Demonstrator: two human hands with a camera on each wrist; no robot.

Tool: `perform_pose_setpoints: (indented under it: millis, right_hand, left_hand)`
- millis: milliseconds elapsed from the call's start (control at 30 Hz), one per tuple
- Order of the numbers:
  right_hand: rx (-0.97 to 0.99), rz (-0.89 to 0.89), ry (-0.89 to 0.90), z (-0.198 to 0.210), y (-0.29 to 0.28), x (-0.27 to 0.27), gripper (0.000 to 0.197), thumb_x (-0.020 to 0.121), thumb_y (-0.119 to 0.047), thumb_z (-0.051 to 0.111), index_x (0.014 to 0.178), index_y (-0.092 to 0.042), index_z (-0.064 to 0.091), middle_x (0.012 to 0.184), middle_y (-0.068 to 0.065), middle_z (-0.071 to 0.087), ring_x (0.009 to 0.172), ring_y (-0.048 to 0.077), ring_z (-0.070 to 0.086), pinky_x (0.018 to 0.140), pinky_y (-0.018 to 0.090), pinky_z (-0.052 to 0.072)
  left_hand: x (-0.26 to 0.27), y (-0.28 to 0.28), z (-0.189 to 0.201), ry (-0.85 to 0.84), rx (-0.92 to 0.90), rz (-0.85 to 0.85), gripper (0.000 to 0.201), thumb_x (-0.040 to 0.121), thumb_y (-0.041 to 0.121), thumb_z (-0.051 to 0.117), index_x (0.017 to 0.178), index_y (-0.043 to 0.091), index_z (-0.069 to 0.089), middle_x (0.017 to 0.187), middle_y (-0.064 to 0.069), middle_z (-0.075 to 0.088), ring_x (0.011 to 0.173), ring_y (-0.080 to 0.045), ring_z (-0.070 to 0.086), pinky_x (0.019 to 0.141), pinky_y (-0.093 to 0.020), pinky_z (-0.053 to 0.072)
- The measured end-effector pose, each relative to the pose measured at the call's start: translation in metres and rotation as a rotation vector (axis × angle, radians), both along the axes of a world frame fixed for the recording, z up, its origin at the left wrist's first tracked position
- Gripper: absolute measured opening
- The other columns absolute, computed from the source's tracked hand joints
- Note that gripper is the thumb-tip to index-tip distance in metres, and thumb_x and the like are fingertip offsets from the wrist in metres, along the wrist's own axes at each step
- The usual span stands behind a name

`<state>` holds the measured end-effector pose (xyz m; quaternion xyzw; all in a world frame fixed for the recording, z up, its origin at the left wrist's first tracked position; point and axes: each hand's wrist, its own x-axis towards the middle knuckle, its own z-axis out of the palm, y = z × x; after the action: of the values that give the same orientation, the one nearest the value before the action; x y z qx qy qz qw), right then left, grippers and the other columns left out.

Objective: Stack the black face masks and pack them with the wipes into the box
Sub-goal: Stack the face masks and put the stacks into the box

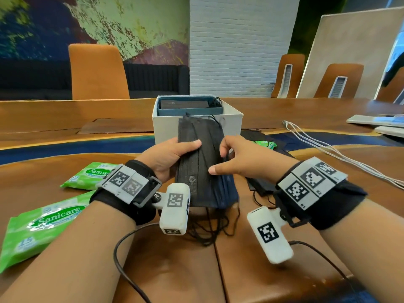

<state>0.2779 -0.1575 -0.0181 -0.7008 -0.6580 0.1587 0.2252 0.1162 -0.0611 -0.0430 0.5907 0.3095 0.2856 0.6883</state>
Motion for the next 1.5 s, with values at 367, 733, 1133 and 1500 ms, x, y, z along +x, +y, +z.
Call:
perform_pose_setpoints:
  millis: [367,733,1133,1500]
  right_hand:
    - [0.103,-0.202,0.348,-0.006,0.016,0.019,0.095,0.063,-0.060,0.074,0.138,-0.022,0.028,0.127,-0.005,0.042,0.111,0.013,0.047,0.090,0.027,0.041]
    - [-0.036,-0.059,0.740,-0.020,0.020,0.032,0.031,0.083,-0.013,0.069,0.113,-0.010,0.061,0.113,0.009,0.069,0.108,0.025,0.064,0.098,0.049,0.048]
    - [-0.058,0.042,0.519,-0.009,0.012,0.030,0.021,0.085,-0.024,0.067,0.105,-0.017,0.065,0.090,0.003,0.062,0.076,0.013,0.054,0.069,0.028,0.044]
    - [0.138,0.039,0.658,-0.008,0.025,0.029,0.008,0.085,-0.015,0.068,0.080,-0.018,0.063,0.066,-0.009,0.061,0.058,0.004,0.051,0.054,0.019,0.040]
  left_hand:
    - [-0.008,-0.002,0.005,-0.085,0.102,-0.008,0.033,0.090,0.007,0.054,0.123,0.011,0.056,0.112,-0.010,0.070,0.102,-0.023,0.068,0.081,-0.039,0.058]
    - [-0.005,-0.001,0.004,-0.026,0.031,0.007,0.033,0.094,0.005,0.048,0.127,0.011,0.051,0.120,-0.015,0.064,0.113,-0.028,0.060,0.098,-0.049,0.045]
    - [-0.011,0.000,0.004,-0.036,0.047,0.021,0.020,0.093,0.025,0.052,0.100,0.014,0.068,0.089,-0.004,0.073,0.089,-0.019,0.067,0.075,-0.035,0.051]
    - [-0.013,0.002,0.009,-0.079,-0.042,0.159,0.041,0.100,0.043,0.036,0.116,0.017,0.064,0.111,-0.007,0.071,0.109,-0.024,0.063,0.094,-0.044,0.046]
